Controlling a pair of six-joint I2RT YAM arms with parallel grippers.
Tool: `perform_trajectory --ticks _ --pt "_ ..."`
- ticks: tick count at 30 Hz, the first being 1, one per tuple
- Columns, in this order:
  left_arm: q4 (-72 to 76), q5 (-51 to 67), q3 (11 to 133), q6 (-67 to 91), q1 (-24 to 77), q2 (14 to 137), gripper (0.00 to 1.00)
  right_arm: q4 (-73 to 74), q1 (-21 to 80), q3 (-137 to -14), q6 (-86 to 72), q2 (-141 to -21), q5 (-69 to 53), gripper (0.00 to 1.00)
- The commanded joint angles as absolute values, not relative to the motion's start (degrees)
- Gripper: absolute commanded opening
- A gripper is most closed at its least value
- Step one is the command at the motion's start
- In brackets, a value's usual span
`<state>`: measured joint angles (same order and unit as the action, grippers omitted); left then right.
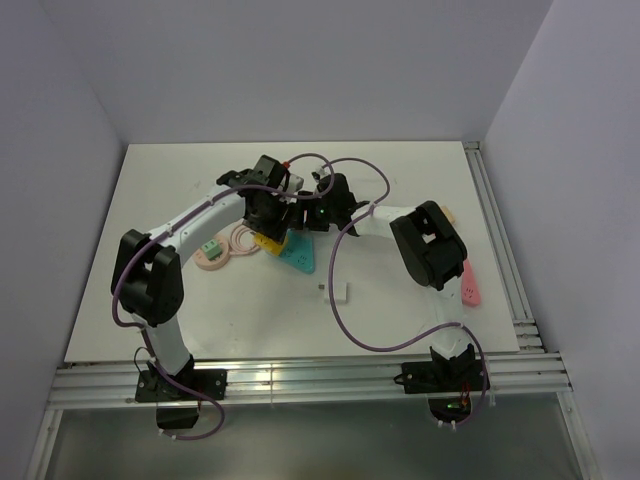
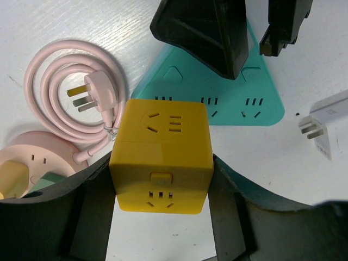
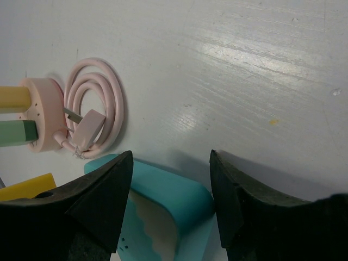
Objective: Insert the plug
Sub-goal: Insert the plug into the socket.
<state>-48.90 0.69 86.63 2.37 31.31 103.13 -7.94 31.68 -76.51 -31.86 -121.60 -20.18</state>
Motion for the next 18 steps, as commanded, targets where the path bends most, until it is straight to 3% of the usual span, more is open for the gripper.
perform_trajectory --ticks 1,18 --pt "-49.04 0.44 89.12 1.32 31.29 103.36 0.0 -5.45 32.26 -77.43 -31.11 -120.06 -20.13 0.66" --pt "-47.29 0.26 87.54 0.62 31.38 105.47 0.0 -5.98 32.26 -77.34 -31.55 -120.15 -21.01 0.66"
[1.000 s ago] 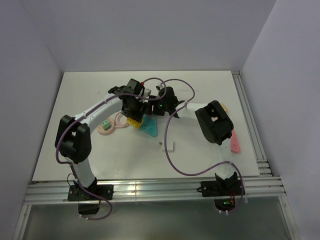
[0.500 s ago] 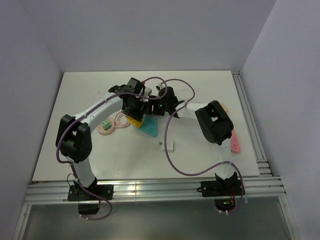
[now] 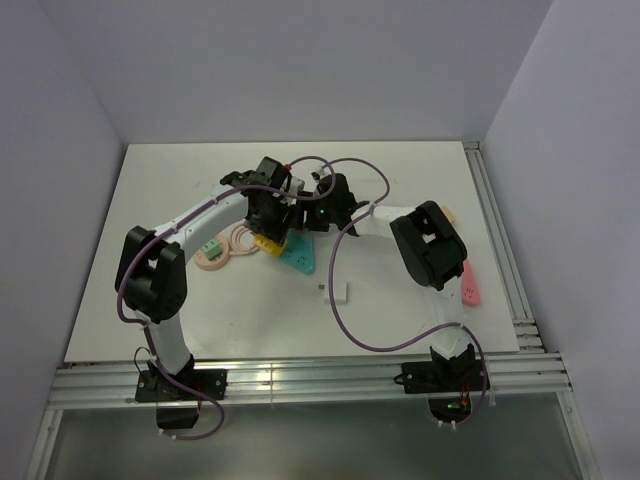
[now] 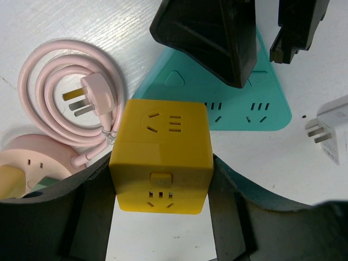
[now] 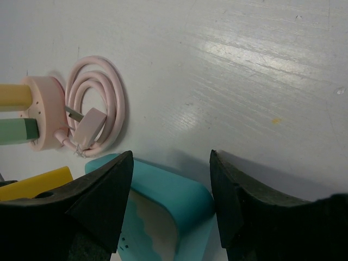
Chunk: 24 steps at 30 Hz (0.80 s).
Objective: Insert the plug
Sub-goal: Insert the plug into the socket.
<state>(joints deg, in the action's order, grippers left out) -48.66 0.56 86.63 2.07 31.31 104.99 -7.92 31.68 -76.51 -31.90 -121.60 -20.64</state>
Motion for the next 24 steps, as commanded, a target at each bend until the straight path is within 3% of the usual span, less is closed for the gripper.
perform_trajectory --ticks 1,24 --pt "-47.37 0.35 87.63 0.62 31.38 105.9 0.0 -5.98 32.26 -77.26 -31.55 -120.06 -20.92 0.66" --pt "-48.43 -2.29 86.48 3.87 31.73 107.23 0.0 -6.06 32.26 -77.26 -31.82 -120.06 -21.09 0.66"
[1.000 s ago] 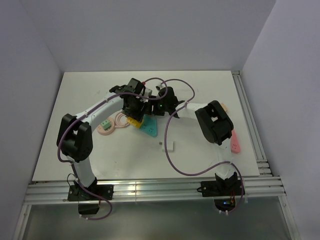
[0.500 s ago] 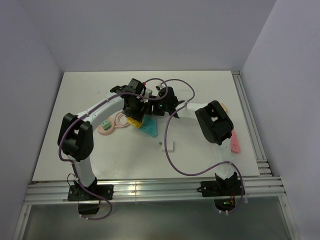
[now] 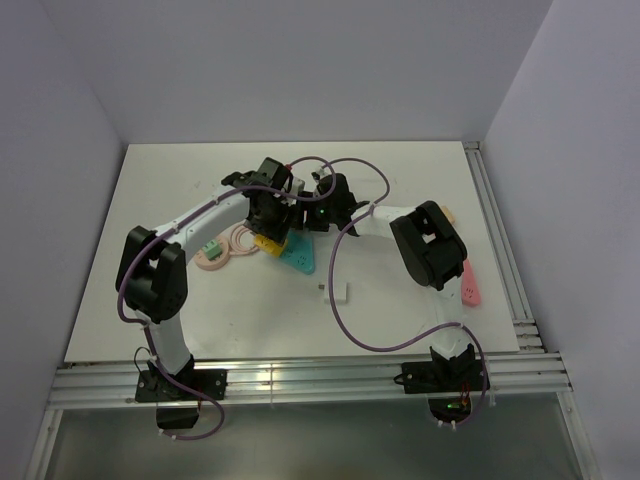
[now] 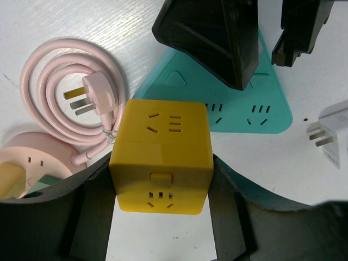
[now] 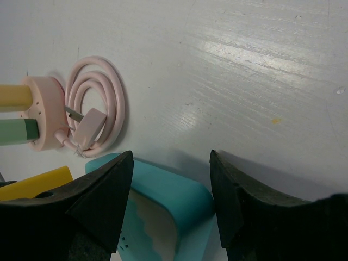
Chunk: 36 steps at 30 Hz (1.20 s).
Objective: Insert the plug
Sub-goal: Insert the plug into the socket.
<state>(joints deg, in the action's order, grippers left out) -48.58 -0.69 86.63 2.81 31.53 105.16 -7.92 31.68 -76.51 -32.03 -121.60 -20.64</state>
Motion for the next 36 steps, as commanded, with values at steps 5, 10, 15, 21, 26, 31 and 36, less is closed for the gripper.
perform_trajectory --ticks 5,10,15,21,26,31,36 --pt "-48.78 -2.2 87.27 5.36 31.73 108.19 0.0 -6.24 32.26 -77.08 -31.91 -119.88 -21.09 0.66" --pt "-48.34 -1.67 87.1 6.68 31.73 108.19 0.0 -6.33 32.26 -77.08 -32.08 -119.79 -21.27 0.66" --pt "-48.6 -0.7 87.45 7.56 31.73 108.54 0.0 -6.33 32.34 -77.08 -32.08 -119.79 -21.27 0.66" --pt "-49.04 -0.44 87.45 9.05 31.82 108.11 0.0 -6.33 32.26 -76.9 -32.17 -119.71 -21.18 0.66" --pt "-49.31 -0.44 87.28 10.02 31.82 108.11 0.0 -6.33 32.34 -76.9 -32.26 -119.71 -21.09 0.66" --pt "-48.69 -0.62 85.96 10.9 31.82 107.84 0.0 -6.42 32.26 -76.82 -32.43 -119.62 -21.01 0.66" --pt "-47.73 -0.79 84.21 11.25 31.73 107.67 0.0 -6.59 32.34 -76.64 -32.69 -119.71 -21.09 0.66"
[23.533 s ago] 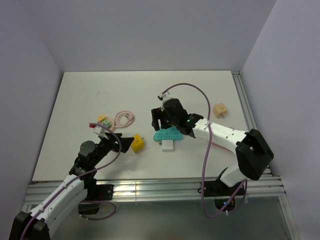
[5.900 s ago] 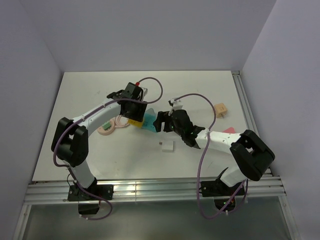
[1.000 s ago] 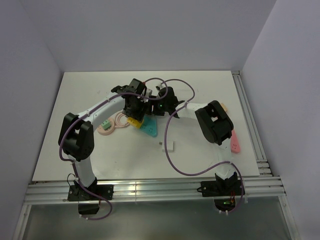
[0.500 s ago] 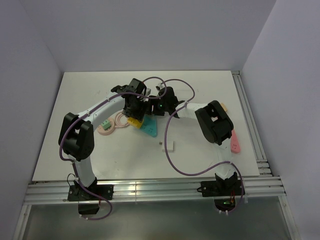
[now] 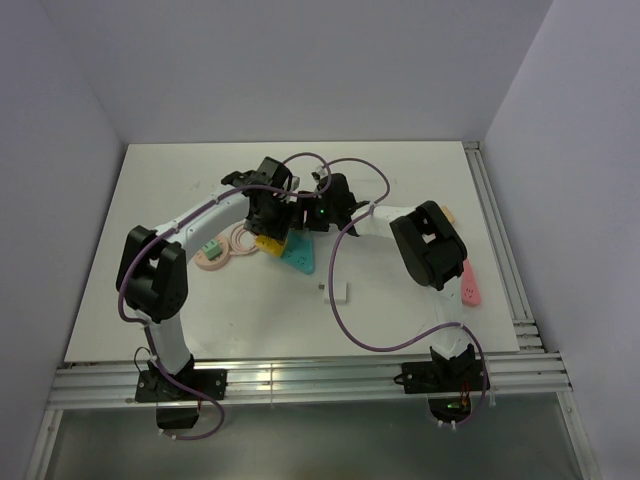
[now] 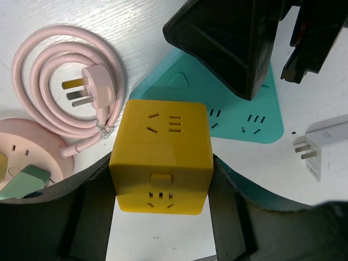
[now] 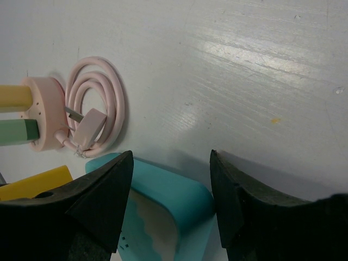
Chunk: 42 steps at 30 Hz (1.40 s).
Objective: Insert the plug
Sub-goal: Insert the plug into the socket.
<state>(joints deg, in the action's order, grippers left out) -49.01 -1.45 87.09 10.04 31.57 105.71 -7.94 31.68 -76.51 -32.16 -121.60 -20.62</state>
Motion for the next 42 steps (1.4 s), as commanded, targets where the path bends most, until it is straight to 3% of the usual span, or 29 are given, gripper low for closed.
perform_trajectory --ticks 1,23,42 --pt "-47.46 -0.97 83.85 11.34 31.73 107.49 0.0 -6.68 32.43 -76.64 -32.78 -119.79 -21.01 0.66" --pt "-48.34 -5.01 82.35 3.52 33.4 108.02 0.0 -7.03 32.34 -76.38 -32.87 -119.62 -21.27 0.66" --pt "-48.34 -0.44 80.07 2.37 33.22 109.69 0.0 -6.86 32.34 -76.29 -32.87 -119.71 -21.09 0.66"
